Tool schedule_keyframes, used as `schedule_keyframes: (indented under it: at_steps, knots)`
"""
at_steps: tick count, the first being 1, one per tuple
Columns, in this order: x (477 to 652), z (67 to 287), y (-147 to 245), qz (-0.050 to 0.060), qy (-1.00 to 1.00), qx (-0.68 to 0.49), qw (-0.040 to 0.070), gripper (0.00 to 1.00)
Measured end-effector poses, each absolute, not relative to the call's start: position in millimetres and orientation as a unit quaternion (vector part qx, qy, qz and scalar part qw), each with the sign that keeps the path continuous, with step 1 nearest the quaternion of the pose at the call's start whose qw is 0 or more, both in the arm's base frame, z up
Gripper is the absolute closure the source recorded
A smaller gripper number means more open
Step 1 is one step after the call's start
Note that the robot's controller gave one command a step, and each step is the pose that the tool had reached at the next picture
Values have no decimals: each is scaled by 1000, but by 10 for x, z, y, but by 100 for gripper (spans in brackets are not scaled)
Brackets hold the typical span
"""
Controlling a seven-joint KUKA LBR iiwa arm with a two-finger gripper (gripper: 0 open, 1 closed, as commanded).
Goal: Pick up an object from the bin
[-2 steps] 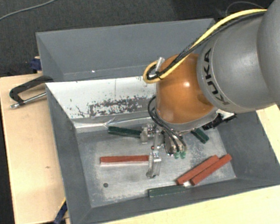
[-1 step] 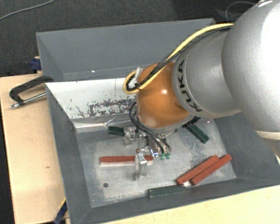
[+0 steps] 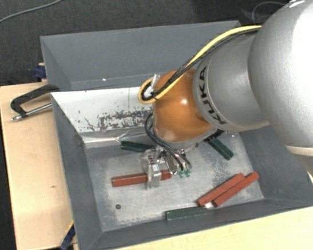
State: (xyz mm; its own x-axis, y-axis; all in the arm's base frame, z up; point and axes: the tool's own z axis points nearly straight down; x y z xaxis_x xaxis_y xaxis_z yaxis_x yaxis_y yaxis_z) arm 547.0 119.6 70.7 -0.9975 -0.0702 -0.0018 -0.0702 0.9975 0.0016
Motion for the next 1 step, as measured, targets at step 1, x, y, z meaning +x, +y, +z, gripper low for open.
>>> schedule_keyframes:
  at_steps: [1]
  knots:
    - [5648, 2631, 1204, 2, 1000, -17, 8, 100]
